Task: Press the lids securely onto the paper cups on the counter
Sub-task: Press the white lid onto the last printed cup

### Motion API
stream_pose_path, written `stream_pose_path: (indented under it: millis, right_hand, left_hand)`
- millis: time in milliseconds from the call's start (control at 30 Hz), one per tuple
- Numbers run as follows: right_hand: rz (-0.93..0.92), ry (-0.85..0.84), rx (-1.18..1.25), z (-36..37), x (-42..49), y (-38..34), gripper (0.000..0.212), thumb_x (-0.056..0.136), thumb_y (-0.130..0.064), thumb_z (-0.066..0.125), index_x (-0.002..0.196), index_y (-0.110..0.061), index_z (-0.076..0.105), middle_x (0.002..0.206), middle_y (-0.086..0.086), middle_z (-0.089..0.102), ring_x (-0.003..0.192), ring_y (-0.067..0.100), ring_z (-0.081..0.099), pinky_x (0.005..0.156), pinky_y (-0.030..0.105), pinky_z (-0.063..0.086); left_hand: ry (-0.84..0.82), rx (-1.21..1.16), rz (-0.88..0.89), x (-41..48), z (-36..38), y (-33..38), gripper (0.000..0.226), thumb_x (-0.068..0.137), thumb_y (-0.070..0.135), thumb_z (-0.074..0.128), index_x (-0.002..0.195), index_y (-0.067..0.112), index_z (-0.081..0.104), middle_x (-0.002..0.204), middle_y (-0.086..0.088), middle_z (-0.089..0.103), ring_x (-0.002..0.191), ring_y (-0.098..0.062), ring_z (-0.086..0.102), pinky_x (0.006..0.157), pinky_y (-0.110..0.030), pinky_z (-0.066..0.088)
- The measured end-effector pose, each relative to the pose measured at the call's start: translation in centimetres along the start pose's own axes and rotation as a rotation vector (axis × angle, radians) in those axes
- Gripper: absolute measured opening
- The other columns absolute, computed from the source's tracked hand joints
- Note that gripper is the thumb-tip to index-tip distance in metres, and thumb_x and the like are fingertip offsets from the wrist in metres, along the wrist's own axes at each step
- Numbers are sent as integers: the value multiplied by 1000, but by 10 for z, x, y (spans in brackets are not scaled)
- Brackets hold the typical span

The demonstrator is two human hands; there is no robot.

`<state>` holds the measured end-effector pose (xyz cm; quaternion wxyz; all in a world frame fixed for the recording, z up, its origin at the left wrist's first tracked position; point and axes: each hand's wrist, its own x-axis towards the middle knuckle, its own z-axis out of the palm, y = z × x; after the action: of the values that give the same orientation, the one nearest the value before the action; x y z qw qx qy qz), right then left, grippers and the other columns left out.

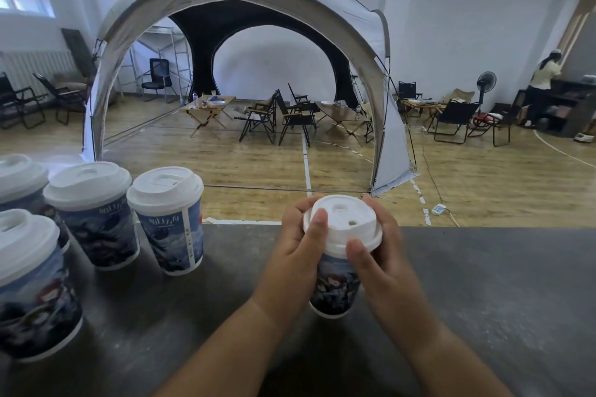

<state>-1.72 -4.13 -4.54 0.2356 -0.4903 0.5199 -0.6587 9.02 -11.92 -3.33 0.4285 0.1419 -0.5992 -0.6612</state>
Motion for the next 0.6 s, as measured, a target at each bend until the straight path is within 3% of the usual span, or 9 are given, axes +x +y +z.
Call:
stream_pose_path:
  millis: [133,233,300,367,467,533,600]
  right_hand:
    - [20,3,90,-1,-1,-1,59,89,-35,70,139,-26,40,115,-22,63,107,-5,63,80,16,53]
    - [25,13,137,-2,0,-6,55,83,-26,52,138,-21,43,122,-15,59,102,-10,63,78,11,51]
    - [-11,73,105,-4,1,-2,49,88,-32,45,136,-24,47,131,-13,57,109,-11,60,82,7,48]
    - [-54,149,66,-4,1,1,41,96,-47,41,132,-30,51,136,-14,57,119,-10,54,87,4,44]
    - [-31,102,23,0,1,2,73,77,-81,50,135,-36,46,128,-27,60,122,-6,54,90,10,46]
    - [-6,74,12,-1,1,3,65,77,-67,62,134,-41,44,121,-28,60,117,-3,58,88,15,50]
    - [5,66,29,-2,1,1,56,81,-46,59,134,-39,44,120,-24,61,113,-3,60,83,15,52]
  left_hand:
    - [-18,22,5,-2,2,-2,40,90,49,49,123,27,45,114,0,61,94,-3,68,71,-17,53]
    - [-15,22,-7,-3,2,-4,53,84,59,51,131,38,42,123,9,57,104,0,64,77,-17,53]
    - [-12,17,9,-2,2,-3,60,84,71,43,134,38,42,129,11,55,108,4,61,79,-11,50]
    - [17,26,26,0,0,-2,53,82,61,34,130,40,46,132,12,53,113,6,56,77,-4,46]
    - [6,68,88,1,0,-3,31,93,38,45,119,26,57,117,13,64,107,2,61,78,-6,47]
    - [-29,22,50,-1,3,-1,36,89,35,46,119,17,54,110,6,67,96,0,66,73,-11,51]
    - [-41,-18,21,-2,2,-2,41,84,35,45,120,16,50,110,0,65,92,-2,68,69,-14,53]
